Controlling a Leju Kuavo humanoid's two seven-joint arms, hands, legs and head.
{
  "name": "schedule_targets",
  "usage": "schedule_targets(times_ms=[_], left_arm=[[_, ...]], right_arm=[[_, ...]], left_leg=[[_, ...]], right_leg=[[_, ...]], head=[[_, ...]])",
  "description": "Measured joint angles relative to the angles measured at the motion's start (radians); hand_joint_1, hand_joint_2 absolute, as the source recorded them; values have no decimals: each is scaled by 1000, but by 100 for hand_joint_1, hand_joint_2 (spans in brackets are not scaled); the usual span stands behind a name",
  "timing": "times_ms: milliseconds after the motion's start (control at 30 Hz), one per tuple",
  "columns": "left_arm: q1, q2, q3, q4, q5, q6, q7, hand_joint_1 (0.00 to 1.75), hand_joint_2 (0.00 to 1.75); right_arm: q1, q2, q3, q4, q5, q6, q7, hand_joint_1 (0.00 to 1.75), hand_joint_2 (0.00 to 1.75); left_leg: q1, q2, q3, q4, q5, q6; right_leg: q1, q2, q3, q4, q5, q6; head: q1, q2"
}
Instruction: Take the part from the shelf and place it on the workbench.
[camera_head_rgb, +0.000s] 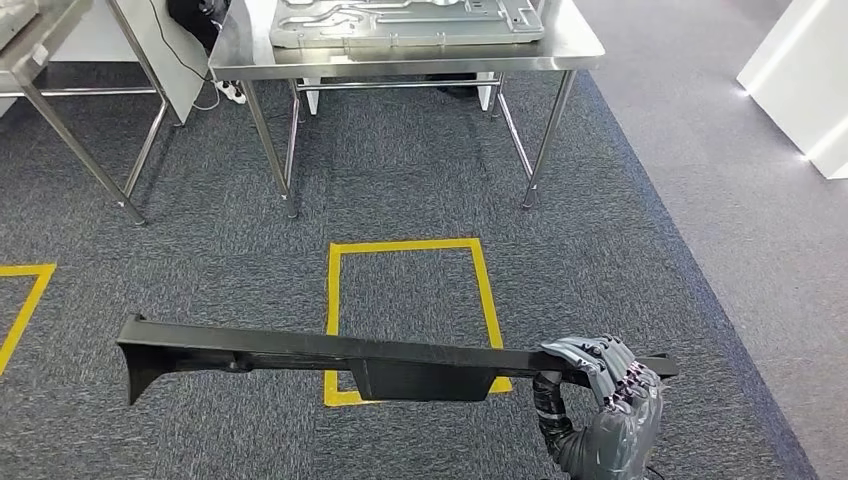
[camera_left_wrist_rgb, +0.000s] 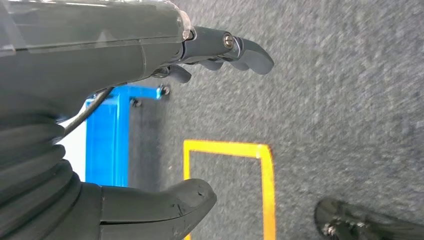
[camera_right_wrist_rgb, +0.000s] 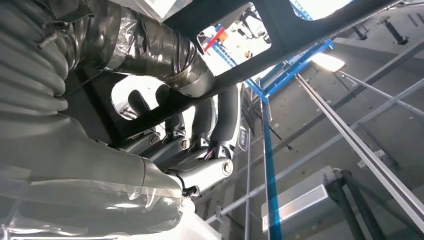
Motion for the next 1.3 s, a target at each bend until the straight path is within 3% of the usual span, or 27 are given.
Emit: schedule_targets(times_ms=[67,100,133,200,233,267,400,467,567,600,633,667,733,767,833,933,1000,1067,1133,1167,1233,1300], left_arm=[[1,1,1,0,0,0,-1,0,175],[1,1,1,0,0,0,-1,0,175],[2,1,3,0,0,0,-1,0,175],[3,0,5,0,1,0,-1,0,175],[3,0,7,0,1,0,-1,0,175],[2,0,8,0,1,-1,-1,0,175],[-1,0,12,0,1,0,-2,0,175],[-3,1,14,0,1,0,-2,0,175],[-2,1,16,0,1,-1,-2,0,175],[0,1,16,0,1,-1,-2,0,175],[2,1,16,0,1,-1,-2,0,175],[4,1,17,0,1,-1,-2,0,175],[7,3,17,0,1,-1,-2,0,175],[7,5,17,0,1,-1,-2,0,175],[6,7,17,0,1,0,-2,0,175],[6,8,17,0,2,0,-2,0,175],[3,7,17,0,2,0,-2,0,175],[2,7,17,0,2,0,-2,0,175],[3,7,18,0,2,0,-2,0,175],[4,7,18,0,2,0,-2,0,175],[6,6,18,0,2,0,-2,0,175],[5,5,18,0,2,0,-2,0,175]], right_arm=[[0,0,0,0,0,0,0,175,175],[0,0,0,0,0,0,0,175,175],[0,0,0,0,0,0,0,175,175],[0,0,0,0,0,0,0,175,175],[0,-1,0,0,0,0,0,175,175],[-1,-1,0,0,0,0,0,175,175],[-1,-1,0,0,0,0,0,175,175],[-2,-1,0,0,0,0,0,175,175],[-2,0,0,0,0,0,0,175,175],[-2,0,0,0,0,0,0,175,175],[-2,0,0,0,0,0,0,175,175],[-2,0,0,0,0,0,0,175,175],[-2,0,0,1,0,0,0,175,175],[-2,0,0,1,0,0,0,175,175],[-2,0,0,2,0,0,0,175,175],[-3,-1,0,1,0,0,0,175,175],[-5,-1,0,0,0,0,0,175,175],[-5,-1,0,0,0,0,0,175,175],[-5,-1,0,0,0,0,0,175,175],[-5,-1,0,0,0,0,0,175,175],[-4,-1,0,1,0,0,0,175,175],[-4,-1,0,2,0,0,0,175,175]], left_leg=[[-2,-1,13,-1,-14,2],[-3,-2,21,-1,-22,1],[-3,-4,33,-1,-31,0],[-3,-5,59,-1,-49,-6],[-4,-7,68,-2,-58,-10],[-4,-7,75,-6,-67,-17],[-7,-4,103,11,-72,-45],[-5,-3,80,68,-102,-50],[-4,-3,-30,224,-169,-58],[-4,-3,-57,244,-172,-60],[-4,-3,-69,233,-155,-60],[-5,-3,-65,187,-117,-56],[-11,-3,-45,87,-31,-41],[-18,-3,-38,52,-9,-33],[-28,-2,-35,33,-8,-19],[-21,-4,6,-3,-11,3],[-16,-4,33,-17,-17,11],[-15,-4,48,-20,-32,12],[-13,-6,72,-20,-53,7],[-11,-6,90,-20,-66,4],[-7,-6,120,-20,-93,-4],[-6,-6,135,-27,-111,-16]], right_leg=[[0,0,-76,76,-53,5],[0,-1,-97,79,-57,5],[1,-1,-102,49,-33,2],[5,-2,-81,-66,68,-11],[9,-3,-70,-118,102,-18],[14,-4,-63,-149,119,-24],[13,0,-31,-183,123,-49],[10,-1,-6,-188,121,-58],[14,-2,12,-188,100,-64],[16,-1,20,-188,92,-64],[17,0,30,-188,83,-64],[18,1,43,-188,74,-63],[20,1,68,-189,54,-58],[19,1,75,-190,46,-53],[17,2,89,-195,37,-38],[17,1,103,-171,38,-22],[14,-1,54,-86,16,-14],[10,-1,-36,26,-28,-5],[5,-2,-103,61,-43,2],[4,-2,-115,35,-20,4],[2,-6,-116,-69,89,4],[8,-11,-118,-141,171,-5]], head=[[0,0],[0,0],[0,0],[0,0],[0,0],[0,0],[0,0],[0,0],[0,0],[0,0],[0,0],[0,0],[0,0],[0,0],[0,0],[0,0],[-1,0],[-1,0],[-1,0],[-1,0],[0,0],[0,0]])
